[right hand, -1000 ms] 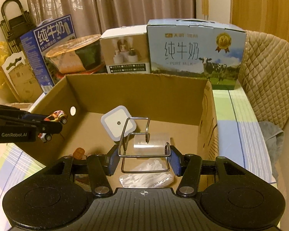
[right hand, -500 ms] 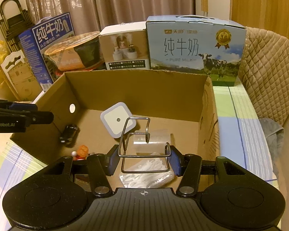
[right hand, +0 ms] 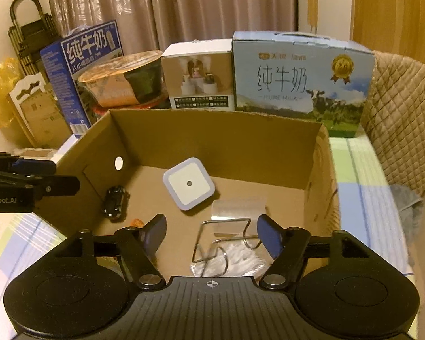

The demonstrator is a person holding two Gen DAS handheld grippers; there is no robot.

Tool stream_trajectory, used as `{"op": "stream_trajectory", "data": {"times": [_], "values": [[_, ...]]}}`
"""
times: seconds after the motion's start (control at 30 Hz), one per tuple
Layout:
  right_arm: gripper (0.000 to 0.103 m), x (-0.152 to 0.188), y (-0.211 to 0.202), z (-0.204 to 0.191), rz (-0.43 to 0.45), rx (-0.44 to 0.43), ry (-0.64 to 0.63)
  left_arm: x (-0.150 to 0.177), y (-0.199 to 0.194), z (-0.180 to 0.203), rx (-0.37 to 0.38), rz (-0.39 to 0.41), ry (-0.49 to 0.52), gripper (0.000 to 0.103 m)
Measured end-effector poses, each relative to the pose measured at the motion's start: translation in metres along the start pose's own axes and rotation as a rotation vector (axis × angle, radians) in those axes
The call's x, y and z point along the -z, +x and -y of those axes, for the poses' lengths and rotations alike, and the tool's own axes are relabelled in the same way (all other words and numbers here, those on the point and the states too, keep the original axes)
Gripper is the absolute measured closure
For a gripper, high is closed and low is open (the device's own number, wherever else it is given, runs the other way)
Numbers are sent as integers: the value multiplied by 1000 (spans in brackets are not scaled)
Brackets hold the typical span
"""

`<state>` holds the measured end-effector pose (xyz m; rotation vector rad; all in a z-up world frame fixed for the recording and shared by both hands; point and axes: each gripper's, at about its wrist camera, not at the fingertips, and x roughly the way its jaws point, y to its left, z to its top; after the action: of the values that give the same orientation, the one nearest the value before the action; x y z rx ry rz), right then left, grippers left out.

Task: Organize rigid objects
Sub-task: 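Withdraw both tools from the box back over the table items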

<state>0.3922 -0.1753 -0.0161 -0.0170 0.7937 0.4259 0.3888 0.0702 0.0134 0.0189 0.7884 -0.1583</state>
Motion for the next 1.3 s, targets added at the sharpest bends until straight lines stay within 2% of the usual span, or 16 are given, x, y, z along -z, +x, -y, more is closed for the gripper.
{"op": "stream_trajectory", "data": {"times": [0.2, 0.5, 0.67, 1.0, 1.13, 1.23, 1.3], "values": [[34, -1, -22, -13, 2, 30, -47, 9, -21, 2, 1, -3, -18, 46], [33, 14, -80, -46, 50, 58, -124, 20, -77, 13, -7, 29, -24, 41], [32, 30, -110, -61, 66, 43, -132, 41, -108, 18, -11, 33, -49, 29], [29, 73, -153, -79, 77, 40, -136, 90, -148, 25, -23, 15, -82, 22], [28, 88, -164, -80, 70, 32, -112, 106, -160, 29, -32, 20, -83, 16], [28, 100, -170, -80, 58, 22, -91, 118, -168, 33, -37, 31, -88, 7], [28, 109, -173, -80, 50, 22, -85, 126, -171, 36, -46, 32, -85, 6]]}}
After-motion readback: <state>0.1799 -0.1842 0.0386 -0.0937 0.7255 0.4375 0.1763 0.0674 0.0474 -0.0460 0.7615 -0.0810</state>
